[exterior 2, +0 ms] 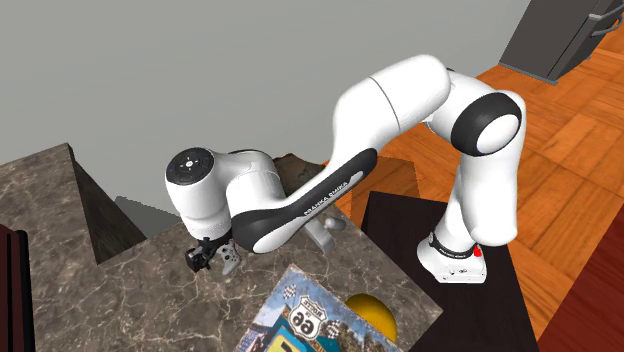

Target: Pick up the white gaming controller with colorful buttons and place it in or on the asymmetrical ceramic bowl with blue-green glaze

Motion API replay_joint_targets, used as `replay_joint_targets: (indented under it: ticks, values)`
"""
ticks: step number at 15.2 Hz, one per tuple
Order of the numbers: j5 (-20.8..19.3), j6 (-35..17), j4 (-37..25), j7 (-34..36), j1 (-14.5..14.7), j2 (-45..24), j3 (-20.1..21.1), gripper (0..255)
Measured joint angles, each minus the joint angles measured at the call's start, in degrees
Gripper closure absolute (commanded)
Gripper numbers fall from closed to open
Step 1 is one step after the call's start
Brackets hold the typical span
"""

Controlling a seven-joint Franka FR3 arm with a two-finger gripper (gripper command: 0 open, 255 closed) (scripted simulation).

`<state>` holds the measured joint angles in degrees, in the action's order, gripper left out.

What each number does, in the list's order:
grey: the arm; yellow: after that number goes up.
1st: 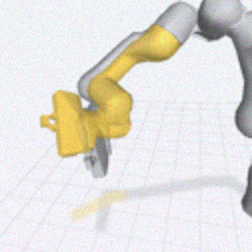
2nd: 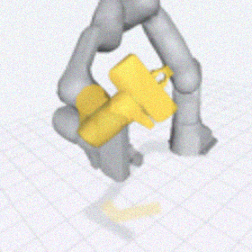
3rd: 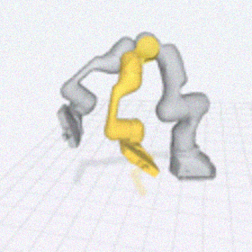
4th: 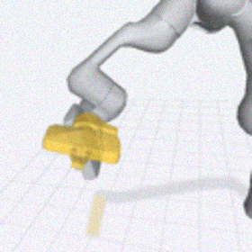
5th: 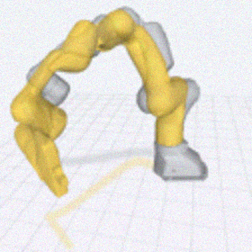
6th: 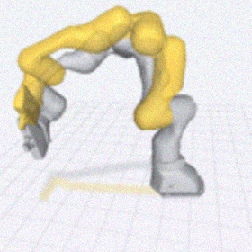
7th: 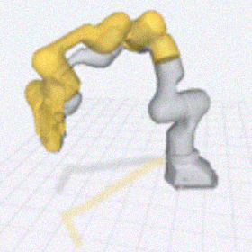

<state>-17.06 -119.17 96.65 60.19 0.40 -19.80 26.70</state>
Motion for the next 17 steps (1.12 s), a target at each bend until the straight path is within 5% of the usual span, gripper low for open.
replay_joint_targets:
  ticks: [3, 4, 13, 14, 16, 17]
  values:
    - [-0.01, -0.06, 0.04, 0.0, -0.01, -0.01, -0.01, 0]
    - [-0.01, -0.06, 0.04, 0.0, -0.01, -0.01, -0.01, 255]
    - [-0.03, -0.18, 0.09, 0.01, -0.06, 0.15, -0.03, 255]
    - [-0.03, -0.18, 0.08, 0.01, -0.07, 0.16, -0.03, 0]
    - [0.31, 2.64, -3.06, -0.62, 0.16, -1.37, -0.17, 0]
    - [0.55, 8.4, -8.89, -1.4, 0.85, -4.24, -0.51, 0]
